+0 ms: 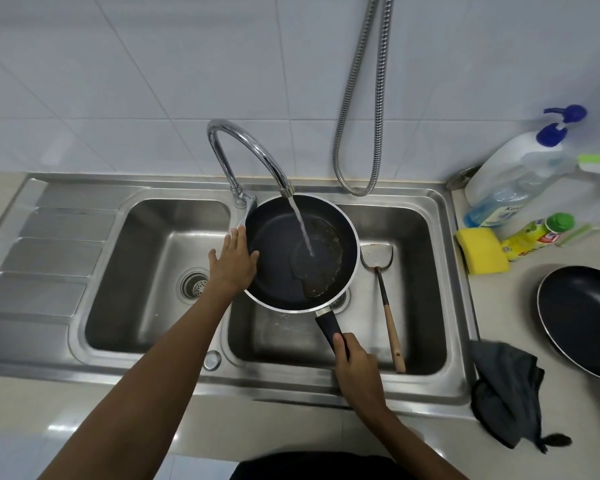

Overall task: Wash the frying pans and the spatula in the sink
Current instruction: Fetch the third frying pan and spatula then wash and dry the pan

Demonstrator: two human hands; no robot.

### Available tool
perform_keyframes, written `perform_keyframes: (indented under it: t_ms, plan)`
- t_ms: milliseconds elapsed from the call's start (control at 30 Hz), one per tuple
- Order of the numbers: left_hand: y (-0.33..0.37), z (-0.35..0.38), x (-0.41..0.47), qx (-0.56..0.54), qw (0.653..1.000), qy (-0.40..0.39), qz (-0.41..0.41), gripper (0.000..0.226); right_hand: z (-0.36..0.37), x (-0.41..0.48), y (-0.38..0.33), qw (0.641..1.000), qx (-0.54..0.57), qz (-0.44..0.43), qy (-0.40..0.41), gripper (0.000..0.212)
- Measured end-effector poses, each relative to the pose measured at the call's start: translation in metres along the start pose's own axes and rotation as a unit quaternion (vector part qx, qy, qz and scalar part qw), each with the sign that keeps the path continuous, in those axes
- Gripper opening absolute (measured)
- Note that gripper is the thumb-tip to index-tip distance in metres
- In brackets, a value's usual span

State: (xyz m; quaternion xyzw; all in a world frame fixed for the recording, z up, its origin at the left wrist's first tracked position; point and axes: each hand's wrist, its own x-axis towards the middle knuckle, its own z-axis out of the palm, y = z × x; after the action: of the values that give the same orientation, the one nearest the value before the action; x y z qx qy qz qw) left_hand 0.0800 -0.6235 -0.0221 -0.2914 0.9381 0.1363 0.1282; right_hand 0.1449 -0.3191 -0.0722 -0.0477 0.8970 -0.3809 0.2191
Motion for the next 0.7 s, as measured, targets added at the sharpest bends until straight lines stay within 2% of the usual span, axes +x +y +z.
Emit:
perform_keyframes:
  t_ms: [100,200,333,467,567,700]
  plan:
    - [0.004,-0.013,0.01,0.048,0.995,0.086,0.013,0.042,0.005,0.002,0.005,1.0,0.003,-0.001,0.005,0.037]
    - [0.009,-0.029,0.023,0.085,0.991,0.1,0.002,0.029,0.006,0.002,0.007,1.0,0.006,-0.008,0.012,0.036]
    - [0.007,-0.035,0.038,0.091,0.99,0.103,-0.005,0.026,0.008,0.002,0.009,1.0,-0.001,-0.008,0.015,0.044]
    - [0.001,-0.034,0.044,0.057,0.991,0.117,0.018,0.024,0.007,0.002,0.006,1.0,-0.002,0.004,0.011,0.04]
    - [-0.003,-0.034,0.037,0.039,0.986,0.154,0.042,0.015,0.005,0.002,0.005,1.0,0.003,0.009,0.01,0.038]
    - [-0.01,-0.052,0.037,0.018,0.973,0.221,0.066,0.015,0.005,0.001,0.004,1.0,-0.006,0.005,0.005,0.036]
